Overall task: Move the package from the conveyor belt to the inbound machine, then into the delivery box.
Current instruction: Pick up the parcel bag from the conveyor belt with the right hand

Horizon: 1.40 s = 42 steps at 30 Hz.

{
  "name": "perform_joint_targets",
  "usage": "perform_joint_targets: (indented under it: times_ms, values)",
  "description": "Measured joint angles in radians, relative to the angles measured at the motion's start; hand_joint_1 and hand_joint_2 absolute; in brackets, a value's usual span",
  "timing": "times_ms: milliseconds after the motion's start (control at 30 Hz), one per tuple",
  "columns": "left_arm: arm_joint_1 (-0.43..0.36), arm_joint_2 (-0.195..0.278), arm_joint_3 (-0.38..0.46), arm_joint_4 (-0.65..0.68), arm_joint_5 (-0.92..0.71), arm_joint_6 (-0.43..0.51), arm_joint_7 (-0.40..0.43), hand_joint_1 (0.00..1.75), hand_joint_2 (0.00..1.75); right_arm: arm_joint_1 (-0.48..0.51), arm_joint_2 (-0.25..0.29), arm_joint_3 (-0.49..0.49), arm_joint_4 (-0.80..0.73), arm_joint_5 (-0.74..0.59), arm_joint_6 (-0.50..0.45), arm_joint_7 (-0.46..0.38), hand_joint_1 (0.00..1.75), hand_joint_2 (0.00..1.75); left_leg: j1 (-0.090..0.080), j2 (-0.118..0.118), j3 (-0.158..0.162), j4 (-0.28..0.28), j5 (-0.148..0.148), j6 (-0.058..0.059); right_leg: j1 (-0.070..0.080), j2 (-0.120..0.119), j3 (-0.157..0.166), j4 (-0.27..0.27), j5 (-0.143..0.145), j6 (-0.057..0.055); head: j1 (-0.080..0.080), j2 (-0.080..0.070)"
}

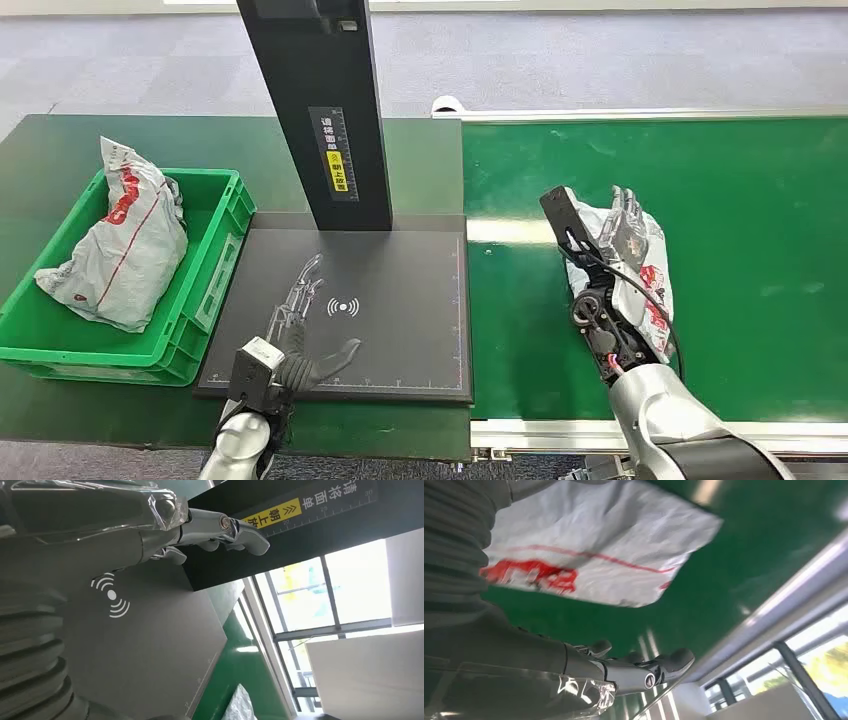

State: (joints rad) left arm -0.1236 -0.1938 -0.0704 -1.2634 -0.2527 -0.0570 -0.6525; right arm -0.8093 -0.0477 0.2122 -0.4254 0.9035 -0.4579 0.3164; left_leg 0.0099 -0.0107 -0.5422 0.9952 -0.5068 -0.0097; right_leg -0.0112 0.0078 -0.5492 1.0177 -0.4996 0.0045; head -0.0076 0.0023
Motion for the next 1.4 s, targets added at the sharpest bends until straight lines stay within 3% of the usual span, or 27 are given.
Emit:
perform_joint_targets:
  times_ms: [200,367,467,600,733,1133,1300,1400]
  values:
    - [-0.011,0.004,0.002,0.013,0.008,-0.010,-0.015,0.00,1.75,-0.039,-0.075,0.065,0.070,0.169,0.312,0.183,0.00,1.75,0.000,-0.001,-0.001,0.000,0.000,0.000,0.000,-0.001,0.000,0.000,0.000,0.000,0.000,0.000]
    - [-0.020,0.008,0.004,0.018,0.012,-0.014,-0.018,0.00,1.75,-0.040,-0.112,0.093,0.118,0.219,0.561,0.176,0.00,1.75,0.000,0.000,0.000,0.000,0.000,0.000,0.000,-0.001,0.000,0.000,0.000,0.000,0.000,0.000]
    - [-0.020,0.010,0.006,0.020,0.013,-0.015,-0.023,0.00,1.75,-0.035,-0.125,0.101,0.136,0.225,0.634,0.155,0.00,1.75,0.000,0.000,-0.001,0.000,0.000,0.000,0.000,-0.001,-0.001,0.000,0.000,0.000,0.000,0.000]
    - [-0.020,0.012,0.011,0.026,0.014,-0.015,-0.025,0.00,1.75,-0.029,-0.135,0.104,0.151,0.227,0.653,0.145,0.03,1.75,0.000,0.000,0.000,0.000,0.000,0.000,0.000,0.000,0.000,0.000,0.000,0.000,0.000,0.000]
    - [-0.023,0.014,0.014,0.031,0.014,-0.018,-0.029,0.00,1.75,-0.026,-0.139,0.104,0.158,0.223,0.663,0.131,1.74,1.75,0.000,0.000,0.000,0.000,0.000,0.000,0.000,0.000,0.000,0.000,0.000,0.000,0.000,0.000]
    - [-0.065,0.019,0.013,0.095,0.039,-0.023,-0.045,0.00,1.75,-0.011,-0.165,0.099,0.161,0.231,0.628,-0.025,1.75,1.75,0.000,0.000,0.000,0.000,0.000,0.000,0.000,-0.001,0.001,0.000,0.000,0.000,0.000,0.000]
    - [-0.065,0.025,0.012,0.099,0.054,-0.013,-0.046,0.00,1.75,0.009,-0.152,0.089,0.161,0.221,0.554,-0.113,1.75,1.75,0.000,0.000,0.000,0.000,0.000,0.000,0.000,0.000,0.001,0.000,0.000,0.000,0.000,0.000]
    - [-0.059,0.028,0.014,0.087,0.053,-0.003,-0.046,0.00,1.75,0.030,-0.134,0.074,0.155,0.220,0.461,-0.181,1.75,1.75,0.000,0.002,0.000,0.000,0.000,0.000,0.001,0.001,0.001,0.000,0.000,0.000,0.000,0.000]
